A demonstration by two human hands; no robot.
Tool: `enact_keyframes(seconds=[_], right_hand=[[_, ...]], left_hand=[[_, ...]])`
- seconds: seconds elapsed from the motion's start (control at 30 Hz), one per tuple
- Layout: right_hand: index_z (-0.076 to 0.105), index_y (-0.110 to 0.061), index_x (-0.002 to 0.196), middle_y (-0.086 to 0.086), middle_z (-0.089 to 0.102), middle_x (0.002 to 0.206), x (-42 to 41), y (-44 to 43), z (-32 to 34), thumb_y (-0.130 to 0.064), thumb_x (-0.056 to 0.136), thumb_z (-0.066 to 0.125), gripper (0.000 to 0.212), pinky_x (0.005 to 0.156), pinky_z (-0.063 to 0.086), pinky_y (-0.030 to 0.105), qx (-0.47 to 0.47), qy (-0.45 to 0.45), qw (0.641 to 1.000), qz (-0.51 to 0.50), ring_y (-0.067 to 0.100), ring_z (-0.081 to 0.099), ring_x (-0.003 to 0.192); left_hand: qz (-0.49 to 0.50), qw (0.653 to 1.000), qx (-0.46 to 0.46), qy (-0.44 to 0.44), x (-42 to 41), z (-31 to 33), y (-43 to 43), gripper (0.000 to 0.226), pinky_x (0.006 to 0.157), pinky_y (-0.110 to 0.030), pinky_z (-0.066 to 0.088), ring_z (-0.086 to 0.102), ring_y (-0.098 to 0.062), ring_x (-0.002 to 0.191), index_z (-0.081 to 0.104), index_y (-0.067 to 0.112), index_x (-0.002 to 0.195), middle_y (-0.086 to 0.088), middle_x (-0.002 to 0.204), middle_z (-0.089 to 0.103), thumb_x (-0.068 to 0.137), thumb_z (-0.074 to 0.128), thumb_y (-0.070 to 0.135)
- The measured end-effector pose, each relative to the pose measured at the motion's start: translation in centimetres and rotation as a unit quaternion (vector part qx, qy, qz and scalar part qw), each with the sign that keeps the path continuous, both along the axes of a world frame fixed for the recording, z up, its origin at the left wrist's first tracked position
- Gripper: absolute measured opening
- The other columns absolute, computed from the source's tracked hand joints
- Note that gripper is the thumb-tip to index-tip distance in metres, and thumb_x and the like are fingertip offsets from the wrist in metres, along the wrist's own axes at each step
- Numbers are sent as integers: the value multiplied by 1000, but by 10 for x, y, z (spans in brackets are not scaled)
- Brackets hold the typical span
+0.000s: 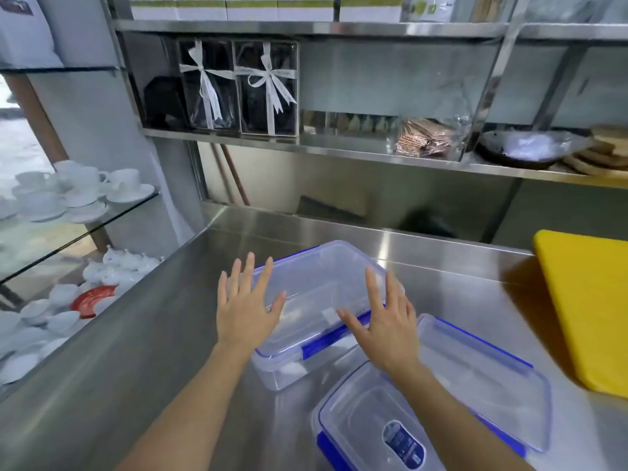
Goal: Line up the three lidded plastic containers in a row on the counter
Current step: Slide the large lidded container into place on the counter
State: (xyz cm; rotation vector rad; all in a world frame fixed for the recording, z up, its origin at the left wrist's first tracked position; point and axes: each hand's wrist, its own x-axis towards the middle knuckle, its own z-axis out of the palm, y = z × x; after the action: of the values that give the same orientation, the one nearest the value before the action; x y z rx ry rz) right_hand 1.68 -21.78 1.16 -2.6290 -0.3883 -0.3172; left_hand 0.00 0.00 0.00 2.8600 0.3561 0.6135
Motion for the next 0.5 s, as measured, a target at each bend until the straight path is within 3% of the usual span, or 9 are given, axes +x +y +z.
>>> enact_keyframes(seconds=[0.1,0.27,0.4,0.5], right_hand=[[-9,-28,145,10,-3,158,3,4,-14,-68,82,32,85,115,16,42,34,79,995,-40,28,6,144],[-12,-13,145,8,13,157,7,17,-29,-62,83,45,97,106,34,43,160,239,955,-75,34,34,134],[1,-9,144,8,30,148,9,28,-32,-50,83,55,91,98,42,40,260,270,924,-75,29,46,123],[-1,-13,144,7,23,150,17,30,-33,-49,78,63,99,104,41,42,286,280,914,-65,29,44,124]], left_hand=[[26,999,-26,33,1,-10,5,67,118,-43,3,9,-26,146,18,31,146,-6,159,13,87,26,61],[29,989,-75,123,7,-17,10,60,119,-41,-4,-1,-22,147,19,34,146,0,160,6,92,33,54],[13,982,-67,178,5,-17,7,59,119,-43,-4,2,-20,147,20,32,146,2,160,9,92,27,56],[36,974,-67,212,0,-12,-5,66,118,-46,-7,-3,-23,147,11,28,148,-2,160,2,91,21,60]])
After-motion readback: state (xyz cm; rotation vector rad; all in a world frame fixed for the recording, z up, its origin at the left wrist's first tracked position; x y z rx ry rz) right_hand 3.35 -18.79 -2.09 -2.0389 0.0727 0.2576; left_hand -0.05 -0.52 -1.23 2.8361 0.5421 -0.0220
